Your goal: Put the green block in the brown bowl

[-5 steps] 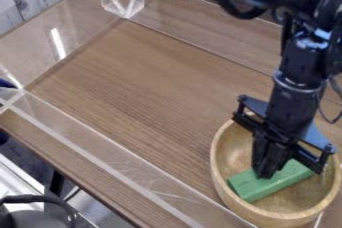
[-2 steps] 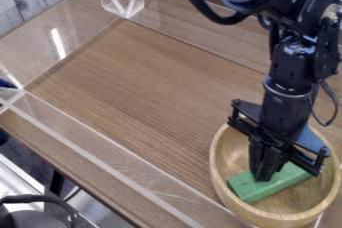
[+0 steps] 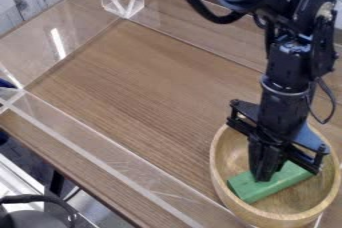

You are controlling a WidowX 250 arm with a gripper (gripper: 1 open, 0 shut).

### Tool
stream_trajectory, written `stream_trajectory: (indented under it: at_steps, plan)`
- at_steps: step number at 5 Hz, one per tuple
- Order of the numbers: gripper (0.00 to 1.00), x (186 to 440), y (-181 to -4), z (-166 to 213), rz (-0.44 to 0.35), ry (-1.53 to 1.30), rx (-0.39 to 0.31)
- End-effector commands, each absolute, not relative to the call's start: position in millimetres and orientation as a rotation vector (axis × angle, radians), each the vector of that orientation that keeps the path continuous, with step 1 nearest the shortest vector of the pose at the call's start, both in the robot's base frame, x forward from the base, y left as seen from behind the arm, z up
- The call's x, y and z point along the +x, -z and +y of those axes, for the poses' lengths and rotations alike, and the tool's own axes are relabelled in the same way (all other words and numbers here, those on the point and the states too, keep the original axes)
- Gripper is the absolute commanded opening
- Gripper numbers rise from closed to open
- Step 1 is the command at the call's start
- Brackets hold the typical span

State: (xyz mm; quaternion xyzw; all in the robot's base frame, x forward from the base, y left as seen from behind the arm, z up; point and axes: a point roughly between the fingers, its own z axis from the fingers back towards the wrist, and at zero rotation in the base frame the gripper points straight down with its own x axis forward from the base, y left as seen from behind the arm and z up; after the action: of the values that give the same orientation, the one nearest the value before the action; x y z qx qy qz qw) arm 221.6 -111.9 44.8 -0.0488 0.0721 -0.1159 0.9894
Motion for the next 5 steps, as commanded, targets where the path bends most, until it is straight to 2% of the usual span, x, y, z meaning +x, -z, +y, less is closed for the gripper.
stream_trajectory:
  at_steps: [1, 2, 3, 4, 5]
  plan:
    - [0.0, 223.0, -53.9, -105.4, 0.136, 0.25, -0.1]
    - [0.0, 220.3, -56.8, -105.9, 0.135, 0.246, -0.103]
    - [1.0, 221.9, -63.3, -105.8, 0.13, 0.259, -0.11]
    - [1.0, 223.5, -70.3, -105.6, 0.125, 0.272, -0.117]
    - [1.0, 222.9, -70.5, -106.2, 0.076, 0.237, -0.126]
